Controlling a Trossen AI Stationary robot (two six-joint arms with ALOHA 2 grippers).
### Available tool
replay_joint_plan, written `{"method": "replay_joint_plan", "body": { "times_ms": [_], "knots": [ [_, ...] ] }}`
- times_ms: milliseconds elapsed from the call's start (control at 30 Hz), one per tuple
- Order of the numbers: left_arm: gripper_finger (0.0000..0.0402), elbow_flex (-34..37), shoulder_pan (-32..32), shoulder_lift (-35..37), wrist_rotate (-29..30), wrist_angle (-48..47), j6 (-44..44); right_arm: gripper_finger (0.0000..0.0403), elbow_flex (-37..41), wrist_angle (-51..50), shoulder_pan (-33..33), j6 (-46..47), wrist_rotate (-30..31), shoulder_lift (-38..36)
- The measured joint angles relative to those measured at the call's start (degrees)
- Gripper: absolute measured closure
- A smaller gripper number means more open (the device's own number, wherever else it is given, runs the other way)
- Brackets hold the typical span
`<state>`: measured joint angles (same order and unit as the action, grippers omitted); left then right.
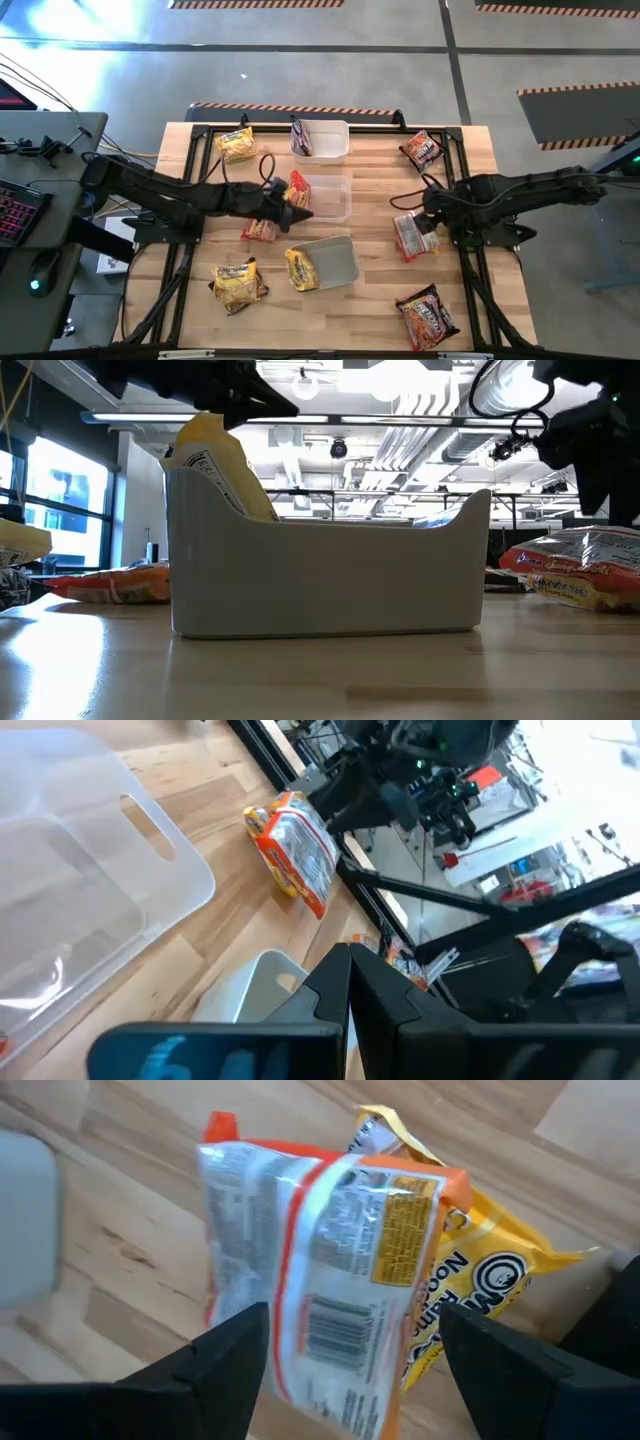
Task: Sort Maruchan noodles
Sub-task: Put the orange noodle pack into the transparent bin
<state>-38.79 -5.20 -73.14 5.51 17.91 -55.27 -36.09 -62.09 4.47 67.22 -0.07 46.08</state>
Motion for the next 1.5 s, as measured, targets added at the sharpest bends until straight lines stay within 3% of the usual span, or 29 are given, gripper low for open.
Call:
{"method": "replay_joint_plan", "body": {
  "times_ms": [433,600,767,933,1100,1300,1500],
  "knots": [
    [0.0401,0.00,10.12,0.00,-19.82,0.00,4.53,0.0141,4.80,7.23,0.02,-0.17,1.10,0.39],
    [0.0401,0.00,11.88,0.00,-24.63,-0.02,7.51,0.0179,5.18,7.89,0.02,-0.20,1.40,0.90],
    [0.0401,0.00,13.19,-0.02,-25.87,0.13,10.75,0.0230,5.18,10.95,0.02,-1.95,3.07,0.90],
    [0.0401,0.00,13.80,-0.02,-25.37,0.26,6.62,0.0286,5.03,13.71,0.02,-4.96,3.05,0.79],
    [0.0401,0.00,15.21,-0.02,-24.53,0.42,-0.01,0.0332,2.61,15.72,0.02,-12.86,4.27,0.79],
    [0.0376,0.00,16.10,-0.02,-24.43,0.42,-0.71,0.0364,-1.71,20.87,0.02,-28.27,11.22,0.76],
    [0.0324,0.00,15.23,-0.07,-23.50,0.78,-1.64,0.0378,-3.38,40.55,0.00,-47.76,14.04,0.70]
  ]
}}
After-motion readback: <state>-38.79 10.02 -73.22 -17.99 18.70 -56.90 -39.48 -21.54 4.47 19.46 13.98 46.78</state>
